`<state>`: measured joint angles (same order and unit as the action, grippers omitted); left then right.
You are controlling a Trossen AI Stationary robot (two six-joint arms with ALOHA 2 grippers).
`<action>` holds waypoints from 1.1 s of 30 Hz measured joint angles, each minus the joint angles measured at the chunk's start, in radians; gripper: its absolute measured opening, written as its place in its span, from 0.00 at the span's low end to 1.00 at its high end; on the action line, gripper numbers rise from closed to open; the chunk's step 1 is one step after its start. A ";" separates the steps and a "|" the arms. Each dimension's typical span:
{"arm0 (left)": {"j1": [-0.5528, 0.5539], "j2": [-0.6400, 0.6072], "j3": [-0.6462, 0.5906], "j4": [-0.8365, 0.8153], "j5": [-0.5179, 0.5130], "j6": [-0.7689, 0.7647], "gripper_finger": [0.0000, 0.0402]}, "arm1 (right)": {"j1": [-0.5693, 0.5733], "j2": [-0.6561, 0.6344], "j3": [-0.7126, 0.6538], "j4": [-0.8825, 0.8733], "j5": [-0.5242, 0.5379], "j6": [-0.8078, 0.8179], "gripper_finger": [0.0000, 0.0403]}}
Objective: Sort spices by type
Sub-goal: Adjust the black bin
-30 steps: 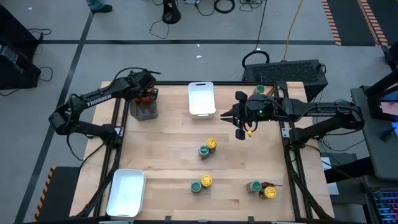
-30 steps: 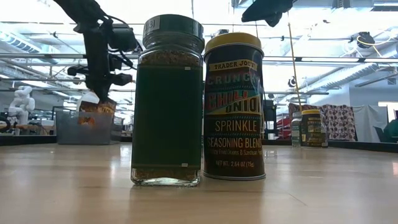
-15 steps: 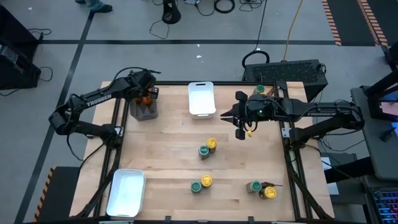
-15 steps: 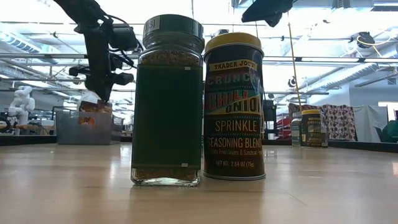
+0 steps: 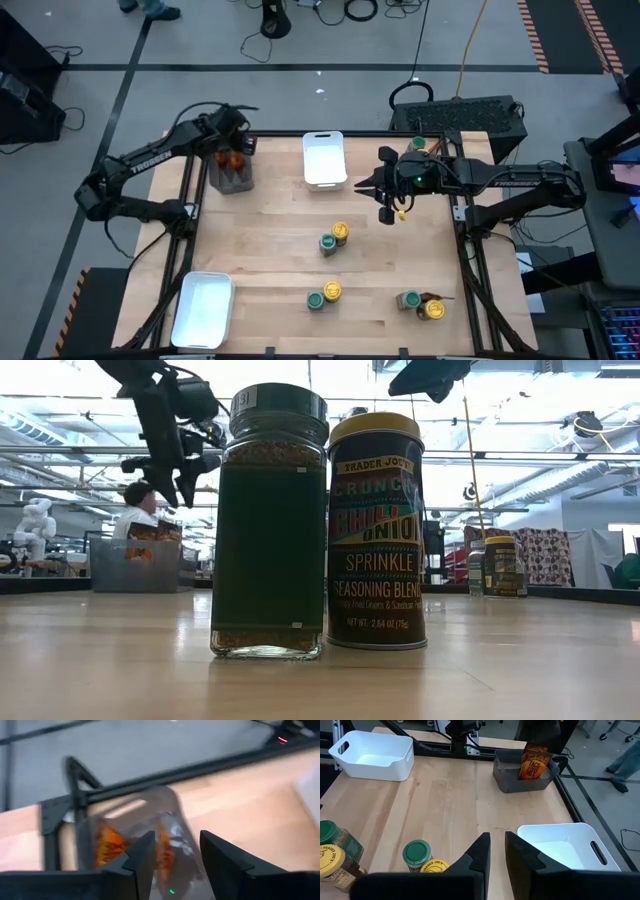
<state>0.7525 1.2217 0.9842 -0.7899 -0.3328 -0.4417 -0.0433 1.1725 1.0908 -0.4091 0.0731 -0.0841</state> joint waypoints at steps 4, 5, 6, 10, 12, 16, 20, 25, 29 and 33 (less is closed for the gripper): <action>-0.001 0.005 0.001 -0.025 0.032 0.002 0.40 | -0.002 0.000 0.000 0.001 0.000 -0.016 0.10; 0.000 0.011 0.001 -0.027 0.029 0.002 0.40 | -0.003 0.000 0.000 0.002 0.000 -0.021 0.10; 0.000 0.017 0.001 -0.031 0.026 0.002 0.40 | -0.003 0.000 0.000 0.005 0.000 -0.026 0.10; 0.010 0.039 0.001 -0.035 0.027 0.002 0.40 | -0.003 0.000 0.000 0.019 0.000 -0.032 0.10; 0.014 0.059 0.001 -0.035 0.031 0.002 0.40 | -0.003 0.000 0.000 0.023 0.000 -0.033 0.10; 0.023 0.106 0.001 -0.035 0.030 0.002 0.40 | -0.003 0.000 0.000 0.023 0.000 -0.031 0.10; 0.028 0.158 0.000 -0.034 0.006 0.002 0.40 | -0.003 0.000 0.000 0.021 0.000 -0.011 0.10; 0.027 0.208 0.000 -0.031 0.006 0.001 0.40 | -0.003 0.000 0.000 0.000 0.000 -0.006 0.10; 0.018 0.207 -0.001 -0.014 0.006 0.002 0.40 | -0.003 0.000 0.000 -0.008 0.000 -0.006 0.10; 0.008 0.158 -0.001 0.030 0.009 0.003 0.40 | -0.003 0.000 0.000 -0.012 0.000 -0.007 0.10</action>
<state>0.7608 1.3795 0.9836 -0.7597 -0.3235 -0.4390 -0.0463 1.1725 1.0912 -0.4214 0.0734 -0.0916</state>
